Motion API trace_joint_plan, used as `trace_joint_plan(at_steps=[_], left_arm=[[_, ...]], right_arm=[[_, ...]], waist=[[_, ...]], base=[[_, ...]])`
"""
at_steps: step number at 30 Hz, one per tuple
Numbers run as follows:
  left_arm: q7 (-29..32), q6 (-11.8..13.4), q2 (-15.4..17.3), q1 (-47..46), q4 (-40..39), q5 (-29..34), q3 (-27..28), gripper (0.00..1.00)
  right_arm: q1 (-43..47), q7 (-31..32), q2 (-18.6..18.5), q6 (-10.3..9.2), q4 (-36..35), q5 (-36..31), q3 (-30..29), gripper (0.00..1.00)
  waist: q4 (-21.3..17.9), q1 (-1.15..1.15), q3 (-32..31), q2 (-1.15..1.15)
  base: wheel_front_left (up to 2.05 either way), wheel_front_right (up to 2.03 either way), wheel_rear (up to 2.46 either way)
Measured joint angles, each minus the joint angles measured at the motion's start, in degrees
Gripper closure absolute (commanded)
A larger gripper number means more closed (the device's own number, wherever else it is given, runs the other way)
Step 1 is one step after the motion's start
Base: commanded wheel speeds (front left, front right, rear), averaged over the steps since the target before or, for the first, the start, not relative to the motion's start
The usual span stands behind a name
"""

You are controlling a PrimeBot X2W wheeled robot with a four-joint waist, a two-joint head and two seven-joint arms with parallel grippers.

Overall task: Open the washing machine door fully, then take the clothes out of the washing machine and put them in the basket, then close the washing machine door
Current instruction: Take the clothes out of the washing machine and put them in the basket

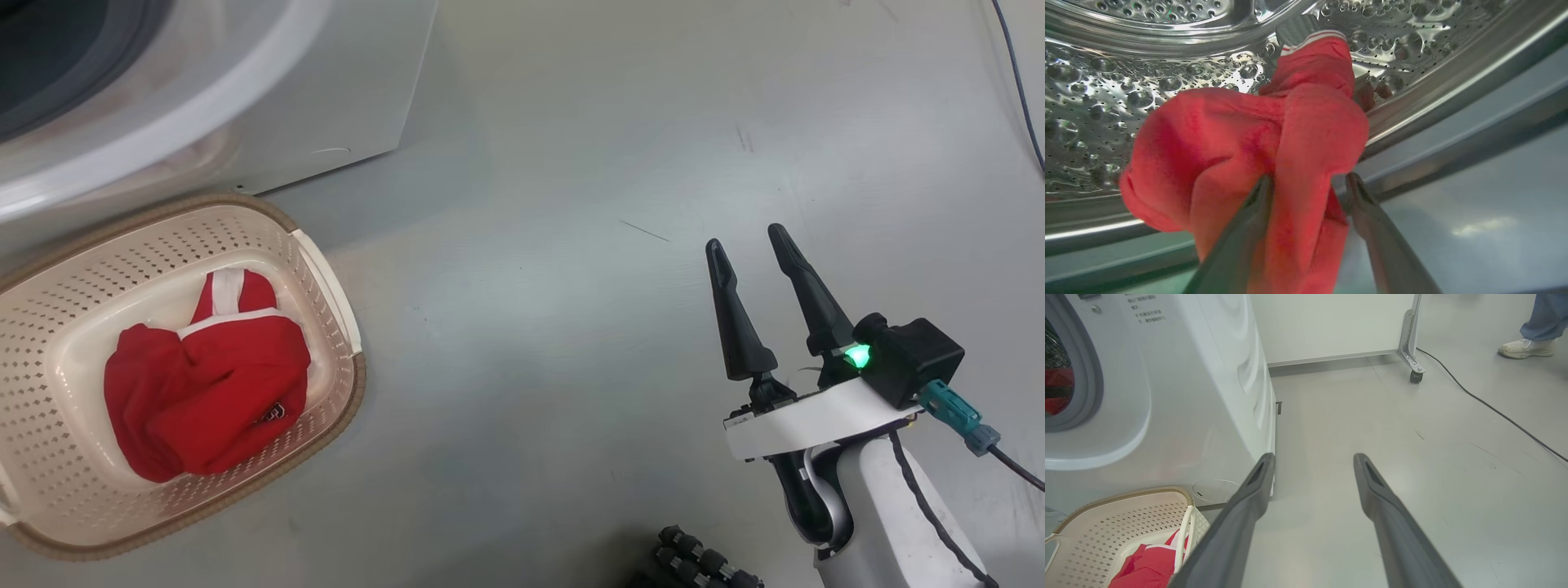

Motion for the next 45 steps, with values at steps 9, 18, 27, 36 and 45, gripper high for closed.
trace_joint_plan(at_steps=[9, 18, 27, 36, 45], left_arm=[[-0.36, 1.65, 0.82, -1.66, 0.77, 2.35, -0.62, 1.0], [-4.32, 3.16, -0.53, -2.25, 0.67, 3.31, -1.6, 1.0], [-12.25, 4.27, -3.86, -2.25, -0.97, 2.22, -0.63, 1.0], [-22.38, 4.75, -8.58, -0.71, -3.75, -0.84, 1.14, 1.0], [-33.23, 5.23, -12.58, 3.68, -7.76, -3.61, 2.66, 1.0]], right_arm=[[-0.85, -0.04, 0.03, 0.0, 1.24, 0.52, 0.18, 0.0], [-1.42, -0.05, 0.03, -0.07, 0.96, 0.43, -1.53, 0.0], [-1.94, -0.48, 0.03, -0.07, 0.34, -0.18, -2.69, 0.0], [-1.94, -0.48, 0.0, -0.07, 0.32, -1.71, -3.69, 0.0], [-1.86, -0.48, -1.03, -0.07, 0.33, -3.0, -4.32, 0.0]], waist=[[-0.24, 0.0, 0.04, 0.0], [1.35, 0.0, -0.34, 0.0], [3.76, 0.0, -1.01, 0.0], [6.64, -0.01, -2.56, 0.0], [9.45, -0.01, -4.86, 0.0]], base=[[0.0, 0.0, 0.0], [0.0, 0.0, 0.0], [0.0, 0.0, 0.0], [0.0, 0.0, 0.0], [0.0, 0.0, 0.0]])
